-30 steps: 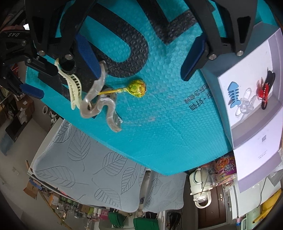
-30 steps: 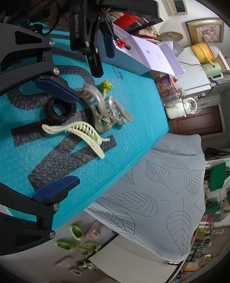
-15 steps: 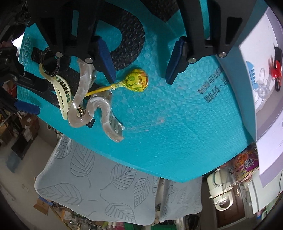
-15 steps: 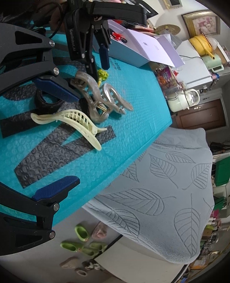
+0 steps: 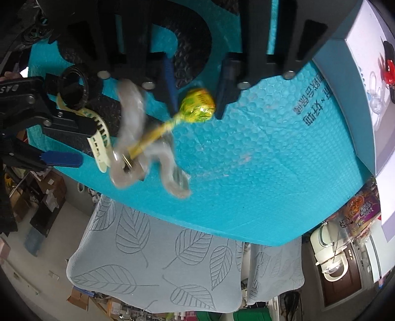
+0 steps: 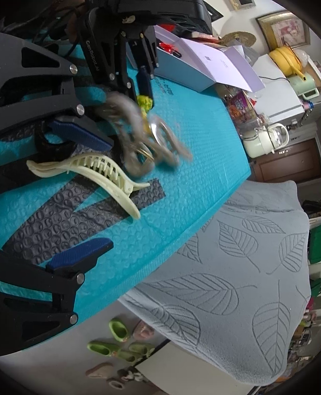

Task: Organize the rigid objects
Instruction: 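Grasp the yellow lollipop with the left tool while the right tool grasps the cream claw clip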

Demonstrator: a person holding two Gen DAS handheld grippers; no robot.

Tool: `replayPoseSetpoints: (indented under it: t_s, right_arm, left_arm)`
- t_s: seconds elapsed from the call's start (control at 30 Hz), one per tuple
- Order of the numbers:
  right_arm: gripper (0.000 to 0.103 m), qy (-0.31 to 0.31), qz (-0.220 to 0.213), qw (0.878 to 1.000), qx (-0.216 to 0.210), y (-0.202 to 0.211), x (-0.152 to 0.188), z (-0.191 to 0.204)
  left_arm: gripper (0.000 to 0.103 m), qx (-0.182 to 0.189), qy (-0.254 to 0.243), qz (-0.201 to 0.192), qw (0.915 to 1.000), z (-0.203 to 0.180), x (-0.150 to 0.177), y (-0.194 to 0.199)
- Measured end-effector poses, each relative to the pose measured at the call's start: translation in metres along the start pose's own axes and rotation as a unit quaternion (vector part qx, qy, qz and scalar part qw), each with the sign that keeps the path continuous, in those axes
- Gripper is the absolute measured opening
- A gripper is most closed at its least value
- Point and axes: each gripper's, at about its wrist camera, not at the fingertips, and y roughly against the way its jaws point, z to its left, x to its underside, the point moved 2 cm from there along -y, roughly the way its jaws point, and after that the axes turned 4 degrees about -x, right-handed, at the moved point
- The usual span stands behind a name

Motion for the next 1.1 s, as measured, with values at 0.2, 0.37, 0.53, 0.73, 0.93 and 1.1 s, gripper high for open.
replayPoseSetpoints:
  t_s: [0.2,0.37,0.53,0.73,0.93,1.1]
  right_arm:
    - [0.066,0.011,0.013,1.000,-0.003,-0.009,-0.002,0.008]
    - [0.054,0.021,0.015,1.000,0.005,-0.011,-0.001,0.009]
    - [0.032,0.031,0.016,0.999,0.011,-0.009,0.002,0.008]
    - [0.023,0.048,0.011,0.999,0.016,-0.002,0.012,0.011]
    - [0.023,0.040,0.012,0.999,0.011,0.010,0.026,0.009]
    - [0.023,0.056,0.019,0.998,0.016,0.021,0.039,0.012]
  left_arm:
    - [0.027,0.008,0.024,0.008,0.9997,0.001,0.004,0.004]
    - [0.027,-0.008,0.041,0.015,0.9990,0.002,0.009,0.012]
    - [0.027,-0.019,0.054,0.022,0.9981,0.002,0.021,0.023]
    - [0.027,-0.019,0.058,0.034,0.9976,-0.004,0.036,0.029]
    - [0.027,-0.019,0.055,0.040,0.9975,-0.011,0.045,0.034]
    - [0.027,-0.018,0.039,0.044,0.9981,-0.021,0.052,0.037]
